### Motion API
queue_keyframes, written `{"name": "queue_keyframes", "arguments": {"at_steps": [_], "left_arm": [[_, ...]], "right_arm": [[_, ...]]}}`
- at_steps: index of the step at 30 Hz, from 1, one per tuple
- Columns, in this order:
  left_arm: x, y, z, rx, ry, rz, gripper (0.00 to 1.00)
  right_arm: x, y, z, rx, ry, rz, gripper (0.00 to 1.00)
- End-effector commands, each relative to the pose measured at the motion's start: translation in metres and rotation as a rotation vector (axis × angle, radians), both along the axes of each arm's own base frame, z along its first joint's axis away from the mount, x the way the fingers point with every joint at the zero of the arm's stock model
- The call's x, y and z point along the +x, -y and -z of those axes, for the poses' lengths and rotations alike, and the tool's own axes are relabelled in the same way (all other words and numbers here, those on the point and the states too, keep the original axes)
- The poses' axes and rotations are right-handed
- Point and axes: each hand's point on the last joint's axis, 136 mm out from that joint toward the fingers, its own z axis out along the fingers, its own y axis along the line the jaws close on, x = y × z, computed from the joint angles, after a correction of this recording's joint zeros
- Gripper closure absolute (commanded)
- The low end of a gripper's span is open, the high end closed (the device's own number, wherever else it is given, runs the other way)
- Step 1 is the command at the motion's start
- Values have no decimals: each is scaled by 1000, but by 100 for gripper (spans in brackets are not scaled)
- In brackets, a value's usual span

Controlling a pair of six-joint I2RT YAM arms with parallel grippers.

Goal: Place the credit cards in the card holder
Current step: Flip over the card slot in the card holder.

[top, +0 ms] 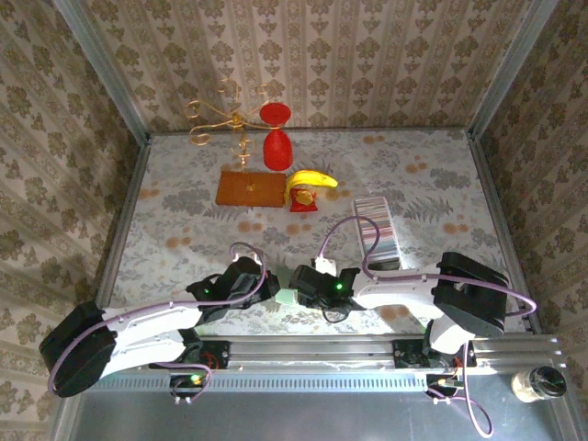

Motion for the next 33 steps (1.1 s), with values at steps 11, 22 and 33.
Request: {"name": "queue_keyframes", "arguments": {"at_steps": [11, 22, 33], "left_arm": [[-5, -4, 17, 10, -33, -25, 97], [-5, -7, 28, 25, -51, -53, 85], [-3, -42, 28, 112, -27, -152, 55]], "right_arm": [[13, -34, -7, 232, 10, 25, 59], [17, -47, -5, 366, 1, 56, 60], [18, -56, 1, 407, -14, 64, 62]]}}
